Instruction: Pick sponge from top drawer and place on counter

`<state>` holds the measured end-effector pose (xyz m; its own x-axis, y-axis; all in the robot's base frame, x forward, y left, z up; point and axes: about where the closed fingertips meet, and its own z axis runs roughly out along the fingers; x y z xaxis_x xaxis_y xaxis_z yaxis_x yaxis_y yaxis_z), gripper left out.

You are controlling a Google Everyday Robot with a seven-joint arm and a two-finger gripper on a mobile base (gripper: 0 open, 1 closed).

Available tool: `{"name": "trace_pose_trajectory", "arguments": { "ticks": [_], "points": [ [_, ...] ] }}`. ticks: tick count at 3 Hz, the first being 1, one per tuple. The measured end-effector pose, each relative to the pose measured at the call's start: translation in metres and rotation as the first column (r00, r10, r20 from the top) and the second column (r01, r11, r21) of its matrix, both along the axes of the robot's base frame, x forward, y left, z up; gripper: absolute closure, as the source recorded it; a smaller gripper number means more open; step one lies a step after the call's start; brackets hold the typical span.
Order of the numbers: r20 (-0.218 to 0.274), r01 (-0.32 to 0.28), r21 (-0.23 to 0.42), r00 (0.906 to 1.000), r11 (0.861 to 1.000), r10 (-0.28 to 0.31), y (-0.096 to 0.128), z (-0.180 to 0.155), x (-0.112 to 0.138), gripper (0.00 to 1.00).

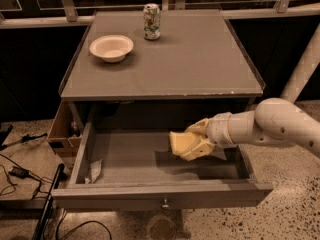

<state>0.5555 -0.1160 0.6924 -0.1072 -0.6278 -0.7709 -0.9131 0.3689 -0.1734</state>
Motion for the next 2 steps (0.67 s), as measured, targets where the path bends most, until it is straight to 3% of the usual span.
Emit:
{"name": "trace_pose_trajectory", "arguments": {
  "ticks": [1, 2],
  "points": [
    [0.146, 0.001, -0.02, 0.9893, 1.0, 0.002, -0.0101, 0.0943, 0.0059, 1.0],
    [0.146, 0.001, -0.02, 0.9893, 1.0, 0.002, -0.0101, 0.0944, 0.0059, 1.0]
  ]
}}
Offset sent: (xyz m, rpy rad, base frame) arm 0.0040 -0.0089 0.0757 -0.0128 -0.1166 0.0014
